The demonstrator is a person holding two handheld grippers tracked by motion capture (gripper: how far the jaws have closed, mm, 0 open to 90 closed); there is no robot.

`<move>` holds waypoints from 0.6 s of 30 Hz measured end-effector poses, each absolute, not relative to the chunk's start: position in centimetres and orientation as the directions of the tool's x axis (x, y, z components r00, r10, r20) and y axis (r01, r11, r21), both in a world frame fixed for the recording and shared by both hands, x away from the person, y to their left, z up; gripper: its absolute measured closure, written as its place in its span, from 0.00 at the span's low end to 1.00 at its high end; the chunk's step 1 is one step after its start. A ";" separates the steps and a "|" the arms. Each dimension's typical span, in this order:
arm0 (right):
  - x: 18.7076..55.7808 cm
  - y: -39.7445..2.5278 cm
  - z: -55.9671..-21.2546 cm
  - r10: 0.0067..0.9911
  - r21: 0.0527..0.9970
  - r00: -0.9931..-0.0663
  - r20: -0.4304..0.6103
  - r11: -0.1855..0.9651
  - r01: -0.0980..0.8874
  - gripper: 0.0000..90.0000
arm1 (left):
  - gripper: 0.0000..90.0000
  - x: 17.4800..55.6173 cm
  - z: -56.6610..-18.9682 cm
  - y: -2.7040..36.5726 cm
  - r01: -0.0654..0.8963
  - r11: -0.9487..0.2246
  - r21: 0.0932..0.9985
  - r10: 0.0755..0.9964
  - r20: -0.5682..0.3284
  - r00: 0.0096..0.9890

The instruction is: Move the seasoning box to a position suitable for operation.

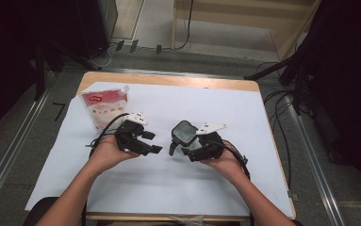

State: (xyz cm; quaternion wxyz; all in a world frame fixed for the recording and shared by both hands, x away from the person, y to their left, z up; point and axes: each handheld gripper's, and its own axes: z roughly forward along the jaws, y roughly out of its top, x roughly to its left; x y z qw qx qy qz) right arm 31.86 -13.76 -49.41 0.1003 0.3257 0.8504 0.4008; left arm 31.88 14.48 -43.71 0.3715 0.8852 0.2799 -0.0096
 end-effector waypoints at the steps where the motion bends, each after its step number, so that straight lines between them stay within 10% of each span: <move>1: 31.7 -14.0 -49.4 0.636 0.742 -0.766 0.091 0.470 0.478 0.17 | 0.39 31.9 -43.7 14.5 0.503 -0.567 0.652 0.488 -0.225 0.843; 11: 29.7 -16.0 -48.2 0.639 0.739 -0.766 0.075 0.480 0.473 0.37 | 0.50 32.7 -42.2 13.9 0.501 -0.565 0.656 0.476 -0.237 0.847; 18: 29.7 -17.4 -47.0 0.635 0.745 -0.749 0.186 0.406 0.529 0.68 | 0.66 33.6 -42.3 14.0 0.515 -0.549 0.658 0.476 -0.261 0.840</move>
